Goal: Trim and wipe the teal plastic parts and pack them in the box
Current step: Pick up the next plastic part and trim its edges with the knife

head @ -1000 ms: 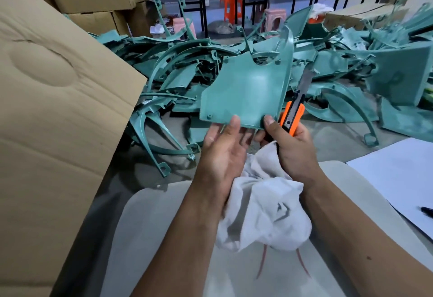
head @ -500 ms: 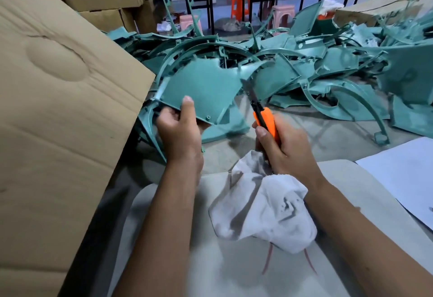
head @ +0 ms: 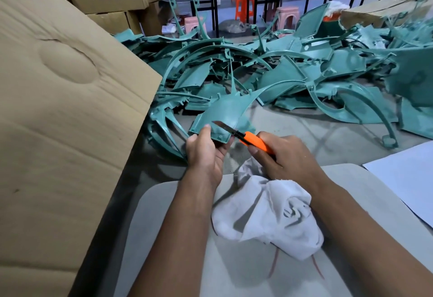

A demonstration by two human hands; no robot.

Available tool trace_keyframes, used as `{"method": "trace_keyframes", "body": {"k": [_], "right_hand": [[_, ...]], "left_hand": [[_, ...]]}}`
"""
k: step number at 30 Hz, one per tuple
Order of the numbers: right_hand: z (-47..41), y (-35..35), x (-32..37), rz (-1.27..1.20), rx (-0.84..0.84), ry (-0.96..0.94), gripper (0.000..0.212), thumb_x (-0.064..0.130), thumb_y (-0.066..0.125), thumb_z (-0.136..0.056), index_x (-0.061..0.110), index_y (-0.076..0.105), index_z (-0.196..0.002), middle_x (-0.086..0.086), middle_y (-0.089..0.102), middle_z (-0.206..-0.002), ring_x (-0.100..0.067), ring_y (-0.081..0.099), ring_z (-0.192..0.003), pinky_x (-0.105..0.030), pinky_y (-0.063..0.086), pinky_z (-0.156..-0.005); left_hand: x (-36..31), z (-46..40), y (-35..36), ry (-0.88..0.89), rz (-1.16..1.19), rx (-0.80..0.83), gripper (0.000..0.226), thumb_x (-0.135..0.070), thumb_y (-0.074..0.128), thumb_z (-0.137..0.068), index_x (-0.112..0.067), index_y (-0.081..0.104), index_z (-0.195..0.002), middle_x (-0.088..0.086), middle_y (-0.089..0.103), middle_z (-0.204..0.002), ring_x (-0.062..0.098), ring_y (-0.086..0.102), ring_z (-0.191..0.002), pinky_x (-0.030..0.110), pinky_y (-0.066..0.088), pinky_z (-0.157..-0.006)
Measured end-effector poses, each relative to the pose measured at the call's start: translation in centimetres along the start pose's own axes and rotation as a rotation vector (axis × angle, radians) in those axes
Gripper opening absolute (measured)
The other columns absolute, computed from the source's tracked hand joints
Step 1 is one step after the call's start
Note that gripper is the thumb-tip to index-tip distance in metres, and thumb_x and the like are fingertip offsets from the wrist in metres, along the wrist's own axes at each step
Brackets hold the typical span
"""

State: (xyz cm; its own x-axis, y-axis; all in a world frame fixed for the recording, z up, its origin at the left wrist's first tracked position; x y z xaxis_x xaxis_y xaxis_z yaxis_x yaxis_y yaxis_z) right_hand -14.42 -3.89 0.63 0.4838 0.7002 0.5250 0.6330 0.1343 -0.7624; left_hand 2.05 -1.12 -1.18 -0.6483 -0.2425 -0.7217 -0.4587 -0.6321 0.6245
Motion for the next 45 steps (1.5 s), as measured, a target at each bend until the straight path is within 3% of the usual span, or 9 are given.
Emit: {"method": "trace_keyframes", "body": {"k": [5,13,16,18,21,26,33,37,45], "right_hand": [[0.1,0.0,-0.6,0.030,-0.065,-0.023,0.033,0.047,0.042,-0.100,0.025,0.043,-0.076,0.005,0.049,-0.055,-0.021,0.050,-0.052,-0.046,0.042,-0.053],[0.1,-1.9,-4.2,0.101,-0.396,0.267,0.033,0.029,0.049,-0.107,0.018,0.045,-0.077,0.005,0.046,-0.058,-0.013,0.041,-0.051,-0.023,0.022,-0.049],[0.2,-1.6,-2.6,0.054,-0.354,0.076,0.030,0.028,0.049,-0.107,0.024,0.045,-0.077,0.013,0.044,-0.056,-0.007,0.042,-0.048,-0.014,0.032,-0.052],[0.3,-0.6,-0.7,0.018,-0.210,-0.074,0.026,0.035,0.048,-0.104,0.024,0.047,-0.080,0.013,0.044,-0.055,-0.015,0.045,-0.047,-0.018,0.034,-0.053],[0.1,0.4,0.3,0.053,-0.053,-0.117,0.028,0.045,0.044,-0.101,0.023,0.048,-0.083,0.007,0.049,-0.056,-0.024,0.048,-0.051,-0.046,0.043,-0.054],[0.5,0.3,-0.1,0.039,-0.119,-0.100,0.036,0.048,0.040,-0.101,0.018,0.050,-0.083,0.000,0.056,-0.058,-0.029,0.052,-0.054,-0.048,0.043,-0.054],[0.5,-2.2,-2.7,0.099,-0.400,0.060,0.031,0.035,0.045,-0.103,0.014,0.047,-0.080,0.005,0.044,-0.055,-0.024,0.043,-0.050,-0.036,0.027,-0.052],[0.6,-3.1,-4.2,0.110,-0.516,0.199,0.036,0.034,0.048,-0.107,0.019,0.042,-0.074,0.006,0.043,-0.053,-0.011,0.039,-0.045,-0.027,0.020,-0.046],[0.8,-5.2,-7.6,0.082,-0.570,0.517,0.043,0.029,0.050,-0.107,0.018,0.042,-0.067,-0.001,0.047,-0.058,-0.018,0.042,-0.050,-0.032,0.022,-0.048]], "left_hand": [[-0.1,-0.3,-0.2,0.108,-0.266,-0.059,0.016,-0.017,0.041,-0.107,-0.005,0.052,-0.110,0.014,0.056,-0.075,0.015,0.048,-0.038,0.017,0.032,-0.035],[-0.7,-0.7,-0.4,0.167,-0.295,-0.037,0.011,-0.011,0.039,-0.104,-0.003,0.046,-0.106,0.013,0.048,-0.080,0.020,0.034,-0.051,0.014,0.028,-0.035],[-0.7,-0.8,-0.5,0.165,-0.264,-0.079,0.011,-0.009,0.039,-0.103,-0.002,0.047,-0.105,0.021,0.047,-0.091,0.021,0.030,-0.050,0.016,0.026,-0.033],[-0.7,-0.8,-0.4,0.169,-0.256,-0.102,0.010,-0.009,0.040,-0.103,-0.002,0.045,-0.098,0.021,0.047,-0.090,0.018,0.030,-0.046,0.017,0.026,-0.032],[-0.4,-0.9,-0.2,0.145,-0.230,-0.073,0.013,-0.012,0.039,-0.106,-0.004,0.042,-0.097,0.015,0.041,-0.084,0.011,0.030,-0.037,0.017,0.027,-0.031],[-0.4,-0.7,0.1,0.091,-0.224,0.021,0.011,-0.015,0.037,-0.109,-0.006,0.042,-0.105,0.013,0.039,-0.082,0.008,0.029,-0.034,0.014,0.026,-0.032],[-1.3,-0.3,-0.1,0.034,-0.159,0.138,0.009,-0.009,0.036,-0.107,-0.003,0.043,-0.106,0.007,0.047,-0.052,0.008,0.027,-0.032,0.013,0.020,-0.032],[-1.6,-0.2,-0.3,0.051,-0.163,0.189,0.013,-0.007,0.035,-0.107,-0.002,0.046,-0.102,0.008,0.044,-0.058,0.006,0.025,-0.030,0.011,0.019,-0.032],[-2.6,-0.9,-1.4,0.108,-0.119,0.247,0.021,-0.012,0.034,-0.109,-0.002,0.048,-0.098,0.006,0.044,-0.062,0.006,0.029,-0.034,0.014,0.025,-0.031]]}}
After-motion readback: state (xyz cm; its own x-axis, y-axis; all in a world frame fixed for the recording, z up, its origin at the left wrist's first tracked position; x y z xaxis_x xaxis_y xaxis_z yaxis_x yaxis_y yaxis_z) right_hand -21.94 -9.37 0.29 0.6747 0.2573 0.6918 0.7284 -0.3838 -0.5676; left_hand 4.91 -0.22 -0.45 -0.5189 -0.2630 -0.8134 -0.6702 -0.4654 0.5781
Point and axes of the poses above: each hand's wrist, its own z-axis away from the middle knuckle, its own y-axis out of the palm, x = y × z, the point moved 3 cm from there along -z, towards the middle knuckle
